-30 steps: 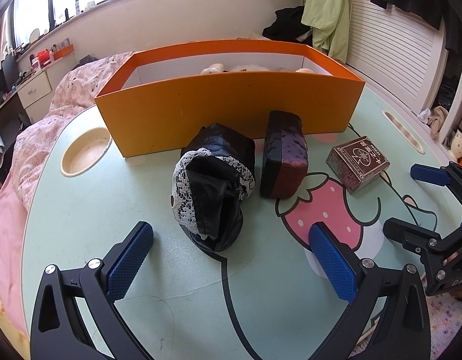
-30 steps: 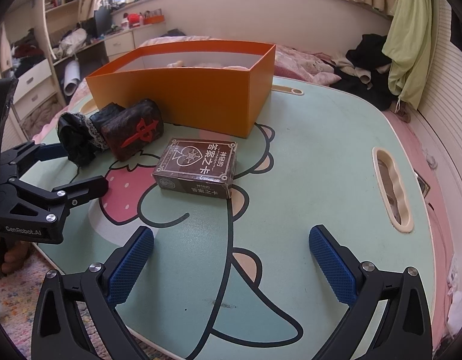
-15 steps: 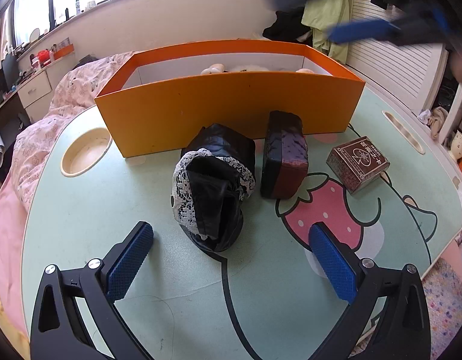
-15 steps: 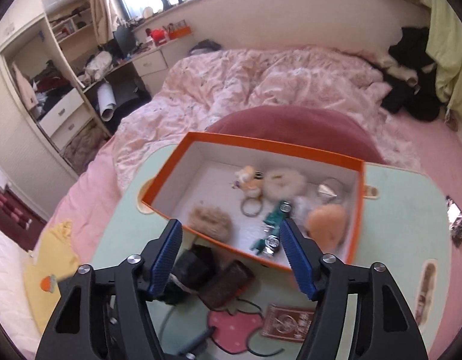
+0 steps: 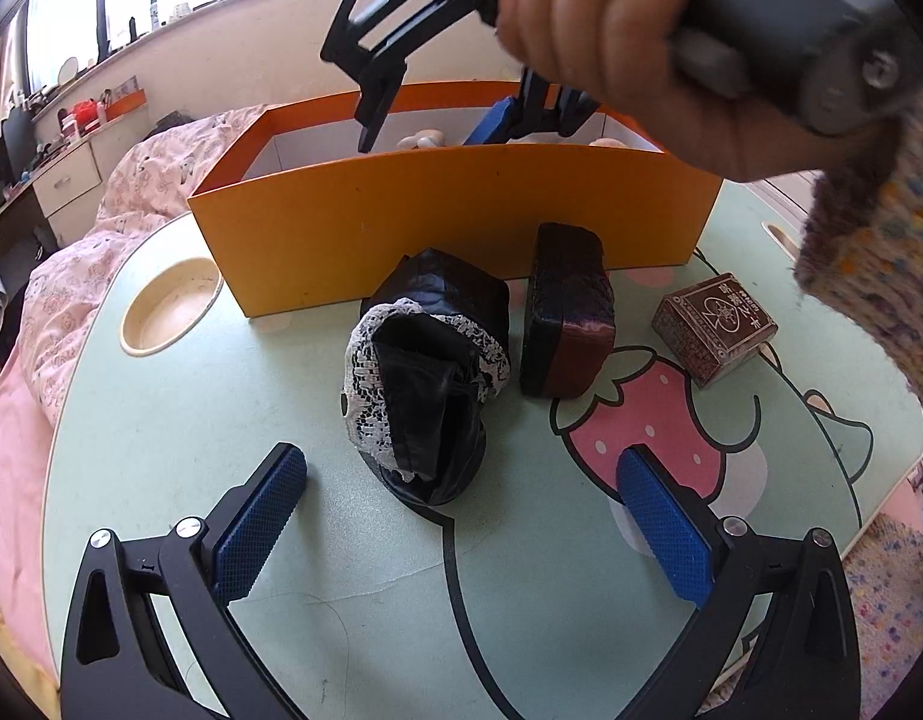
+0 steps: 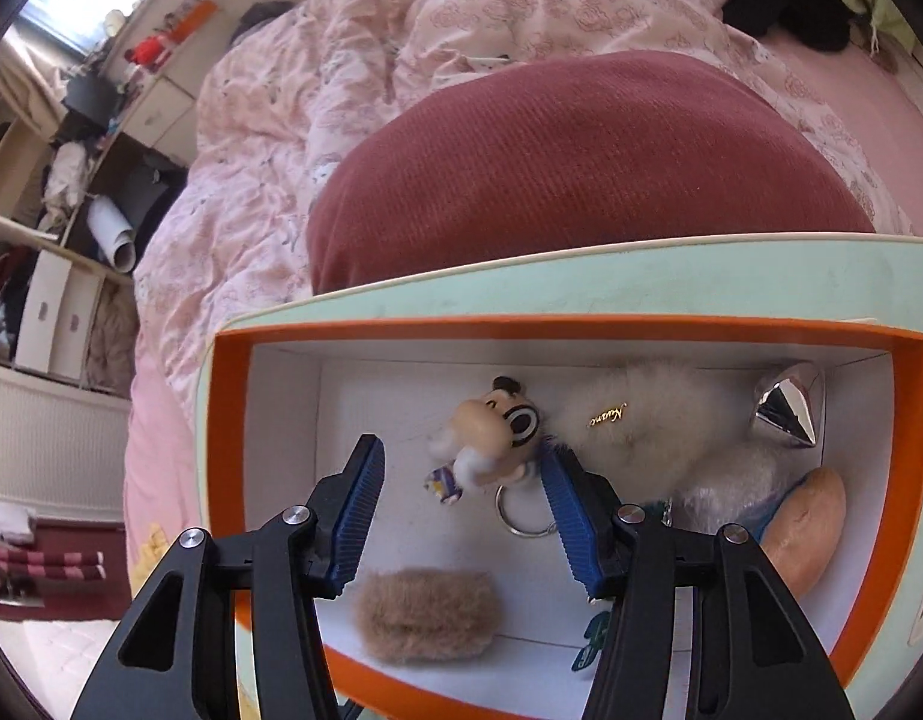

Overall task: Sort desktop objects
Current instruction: 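Carry the figurine keychain out and set it on the desk, open right tool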

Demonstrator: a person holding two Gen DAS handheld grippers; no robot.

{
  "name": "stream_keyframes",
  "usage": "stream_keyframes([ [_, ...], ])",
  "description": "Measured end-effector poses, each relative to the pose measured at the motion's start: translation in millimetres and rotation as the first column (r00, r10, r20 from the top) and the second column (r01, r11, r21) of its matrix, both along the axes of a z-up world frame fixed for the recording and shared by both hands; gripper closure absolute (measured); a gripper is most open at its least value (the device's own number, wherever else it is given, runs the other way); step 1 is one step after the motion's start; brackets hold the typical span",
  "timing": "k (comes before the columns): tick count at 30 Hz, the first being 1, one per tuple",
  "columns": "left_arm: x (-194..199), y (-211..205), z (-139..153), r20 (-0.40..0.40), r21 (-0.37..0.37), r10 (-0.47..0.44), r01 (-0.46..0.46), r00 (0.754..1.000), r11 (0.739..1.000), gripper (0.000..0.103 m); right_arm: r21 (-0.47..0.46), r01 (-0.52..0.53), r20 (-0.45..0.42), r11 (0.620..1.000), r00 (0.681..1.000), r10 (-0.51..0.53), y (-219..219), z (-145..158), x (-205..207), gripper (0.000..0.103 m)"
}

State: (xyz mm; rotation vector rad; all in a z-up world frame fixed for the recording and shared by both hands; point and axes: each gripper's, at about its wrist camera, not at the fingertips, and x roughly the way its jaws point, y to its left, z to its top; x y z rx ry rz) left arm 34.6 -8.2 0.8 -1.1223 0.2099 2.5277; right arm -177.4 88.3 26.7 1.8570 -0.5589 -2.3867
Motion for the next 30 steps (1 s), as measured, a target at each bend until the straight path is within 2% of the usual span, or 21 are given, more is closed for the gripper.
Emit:
stream_keyframes([
  [2,0,0,0,0.003,0.003,-0.003,0.003,1.0,1.0,0.0,-0.001,0.029,0.006,1.0,1.0,-0.029,3,-4,-2,0.049],
  [3,0,-1,0,0.002,0.005,-0.004,0.004,1.0,1.0,0.0,0.008,0.028,0.007,1.0,1.0,-0.028,2,-4,-3,0.053],
  [4,1,-1,0,0.001,0.006,-0.005,0.005,1.0,1.0,0.0,0.022,0.022,0.01,1.0,1.0,-0.022,2,-4,-4,0.066],
  [6,2,0,0,0.001,0.006,-0.006,0.006,1.0,1.0,0.0,0.02,0.01,0.013,1.0,1.0,-0.011,3,-4,-4,0.066],
  [9,3,1,0,0.0,0.007,-0.006,0.006,1.0,1.0,0.0,-0.04,-0.007,0.005,0.999,1.0,0.008,8,-1,3,0.066],
  [13,2,1,0,0.0,0.007,-0.007,0.007,1.0,1.0,0.0,-0.178,-0.086,-0.118,0.98,0.991,0.066,9,35,27,0.066],
  [15,2,0,0,0.0,0.007,-0.008,0.008,1.0,1.0,0.0,-0.209,-0.125,-0.201,0.97,0.976,0.083,11,60,46,0.066],
  [18,2,0,1,0.0,0.007,-0.009,0.009,1.0,1.0,0.0,-0.206,-0.175,-0.313,0.963,0.944,0.105,21,96,83,0.066],
  [21,2,0,1,-0.001,0.005,-0.019,0.019,1.0,1.0,0.0,-0.156,-0.194,-0.367,0.968,0.922,0.126,32,112,118,0.066],
  [24,2,0,1,0.0,0.005,-0.02,0.02,1.0,1.0,0.0,-0.117,-0.191,-0.37,0.975,0.919,0.136,49,108,150,0.066],
  [30,2,-2,1,-0.001,0.005,-0.022,0.022,1.0,1.0,0.0,-0.15,-0.158,-0.298,0.976,0.949,0.108,78,59,172,0.066],
])
